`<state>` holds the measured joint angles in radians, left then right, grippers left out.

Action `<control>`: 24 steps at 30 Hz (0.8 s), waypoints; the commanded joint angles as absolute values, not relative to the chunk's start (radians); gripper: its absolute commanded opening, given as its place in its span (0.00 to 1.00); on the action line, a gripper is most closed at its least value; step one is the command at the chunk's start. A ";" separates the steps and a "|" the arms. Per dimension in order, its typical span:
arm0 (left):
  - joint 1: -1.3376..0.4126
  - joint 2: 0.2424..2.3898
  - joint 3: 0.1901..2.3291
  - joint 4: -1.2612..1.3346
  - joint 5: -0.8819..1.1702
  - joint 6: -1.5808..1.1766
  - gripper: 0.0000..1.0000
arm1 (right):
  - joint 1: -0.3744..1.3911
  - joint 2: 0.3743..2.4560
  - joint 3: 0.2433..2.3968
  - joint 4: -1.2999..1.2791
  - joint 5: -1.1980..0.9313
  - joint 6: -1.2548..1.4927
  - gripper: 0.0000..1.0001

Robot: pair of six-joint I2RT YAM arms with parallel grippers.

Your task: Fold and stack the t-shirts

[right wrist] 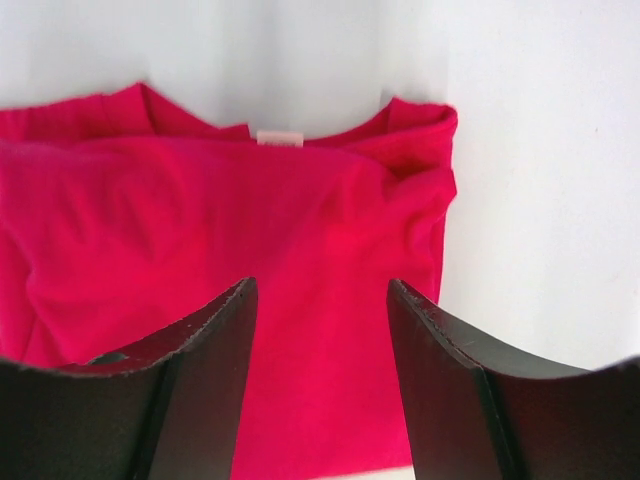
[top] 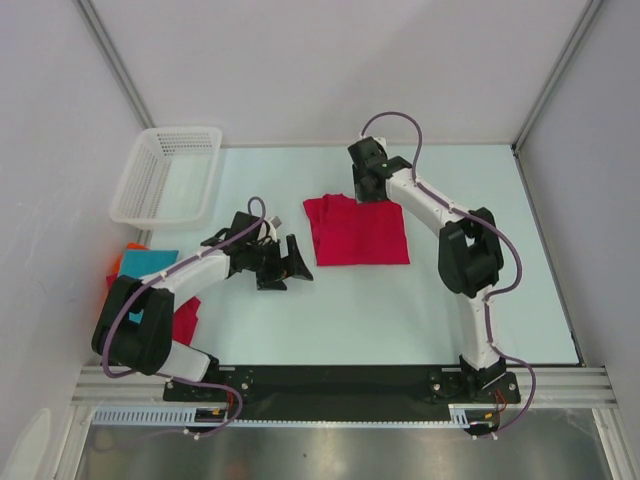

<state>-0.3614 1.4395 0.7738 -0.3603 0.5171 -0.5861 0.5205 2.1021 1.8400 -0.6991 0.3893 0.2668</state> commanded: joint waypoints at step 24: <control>-0.361 1.448 0.833 -0.380 0.488 -0.571 0.96 | 0.463 2.211 2.157 -0.761 0.420 0.222 0.60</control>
